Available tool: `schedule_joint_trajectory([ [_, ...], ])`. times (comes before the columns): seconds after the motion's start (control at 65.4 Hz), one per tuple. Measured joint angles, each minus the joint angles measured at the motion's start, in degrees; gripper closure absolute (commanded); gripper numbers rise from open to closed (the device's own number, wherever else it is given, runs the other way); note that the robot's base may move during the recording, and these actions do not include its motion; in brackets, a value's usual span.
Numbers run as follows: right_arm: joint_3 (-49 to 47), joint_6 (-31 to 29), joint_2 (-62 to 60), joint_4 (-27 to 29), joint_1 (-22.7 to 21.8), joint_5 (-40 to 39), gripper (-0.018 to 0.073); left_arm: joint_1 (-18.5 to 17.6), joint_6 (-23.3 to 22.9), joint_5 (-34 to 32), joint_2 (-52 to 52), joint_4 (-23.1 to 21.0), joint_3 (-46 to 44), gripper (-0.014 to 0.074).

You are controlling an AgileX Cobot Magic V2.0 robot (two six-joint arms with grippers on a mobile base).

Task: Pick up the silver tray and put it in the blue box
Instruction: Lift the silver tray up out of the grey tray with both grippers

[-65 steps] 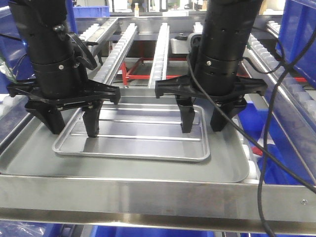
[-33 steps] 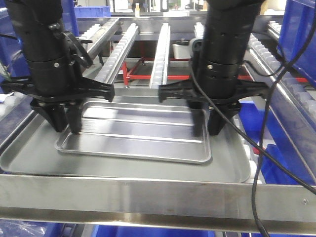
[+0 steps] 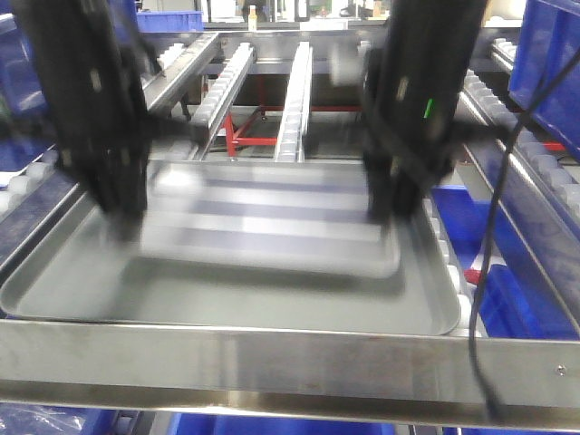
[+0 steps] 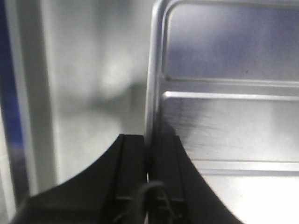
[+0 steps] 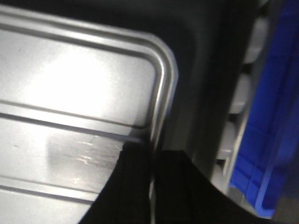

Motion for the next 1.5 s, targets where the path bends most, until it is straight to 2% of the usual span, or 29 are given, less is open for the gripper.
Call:
schedule_joint_trajectory([
  [0.26,0.0,0.0,-10.6,-0.7,0.1,3.2,0.0501,-0.4,0.0,2.7,-8.6,-0.7,-0.7,0.0700],
  [0.474,0.0,0.0,-17.0,-1.6,0.9,5.9,0.0501,-2.4,0.0,6.8,-14.7,-0.8,-3.4,0.0700],
  [0.734,0.0,0.1,-19.7,-2.2,1.7,8.7,0.0501,-3.6,0.0,11.3,-15.1,-1.3,-5.8,0.0700],
  [1.498,0.0,0.2,-20.0,-2.2,1.8,10.2,0.0501,-3.6,0.0,12.2,-15.1,-2.8,-5.8,0.0701],
])
